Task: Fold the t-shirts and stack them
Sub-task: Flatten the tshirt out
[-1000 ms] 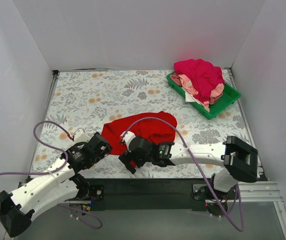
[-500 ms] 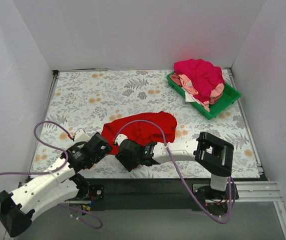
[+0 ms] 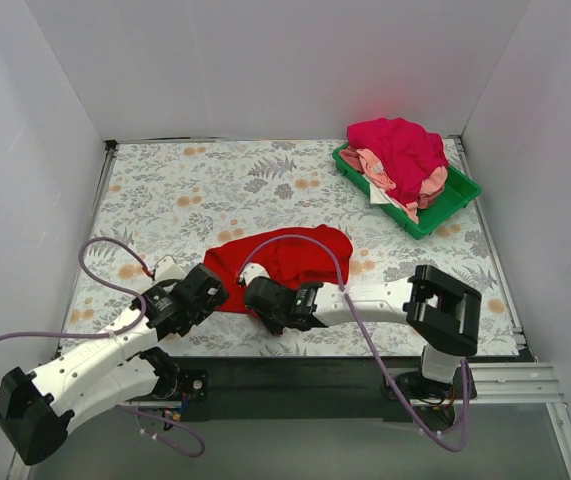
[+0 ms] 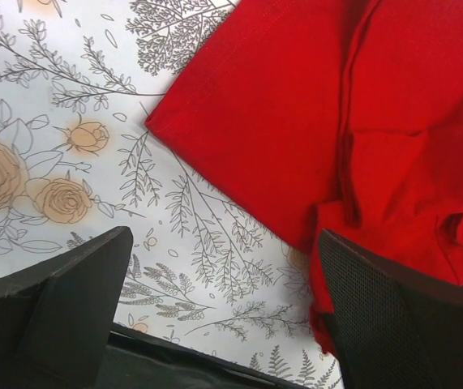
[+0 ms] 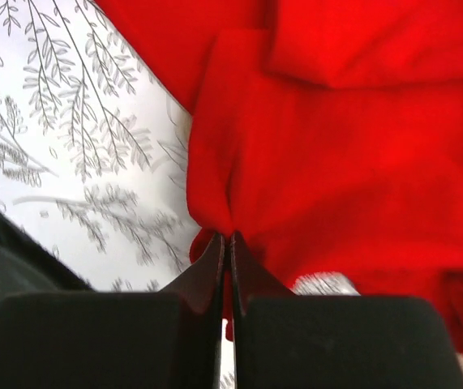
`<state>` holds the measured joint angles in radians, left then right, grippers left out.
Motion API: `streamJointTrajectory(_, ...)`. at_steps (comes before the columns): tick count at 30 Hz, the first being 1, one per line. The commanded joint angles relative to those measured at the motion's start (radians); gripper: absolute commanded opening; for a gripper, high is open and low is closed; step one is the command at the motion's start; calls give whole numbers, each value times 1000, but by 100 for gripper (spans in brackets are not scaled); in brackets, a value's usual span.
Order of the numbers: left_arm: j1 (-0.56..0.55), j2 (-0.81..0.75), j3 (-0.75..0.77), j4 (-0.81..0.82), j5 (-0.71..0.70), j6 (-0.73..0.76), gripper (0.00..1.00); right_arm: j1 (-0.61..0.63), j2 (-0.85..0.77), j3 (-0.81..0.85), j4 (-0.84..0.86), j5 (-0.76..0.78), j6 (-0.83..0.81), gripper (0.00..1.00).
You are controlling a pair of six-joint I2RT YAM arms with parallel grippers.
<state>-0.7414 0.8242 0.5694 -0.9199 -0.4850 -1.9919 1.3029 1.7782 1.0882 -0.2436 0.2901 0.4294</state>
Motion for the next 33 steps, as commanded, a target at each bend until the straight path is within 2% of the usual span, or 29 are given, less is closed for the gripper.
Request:
streamJointTrajectory(1,14,44,18,53,9,-99,98,-1,-150,-14,-45,59,-50,1)
streamJointTrajectory(3,26,72,30,82,22,-84,98,-19,-232,-25,-45,55,-67,1)
streamJointTrajectory(6,71,122,35,113,57,-65,98,-117,-339,-77,-39,5,-78,1)
streamJointTrajectory(14,249,161,-22,251,186,47,98,-543,-647,-292,-25,-37,-84,1)
streamJointTrajectory(17,264,207,-23,266,192,53,96,-675,-715,-362,-25,-58,-84,1)
streamJointTrajectory(19,277,251,-19,265,197,56,89,-762,-743,-407,-23,-86,-83,1)
streamJointTrajectory(22,286,306,-9,233,195,45,86,-864,-781,-453,-25,-108,-83,1)
streamJointTrajectory(28,295,346,3,139,145,-15,86,-913,-780,-471,-23,-158,-98,1)
streamJointTrajectory(33,312,386,1,194,144,13,83,-915,-764,-473,-6,-193,-110,1)
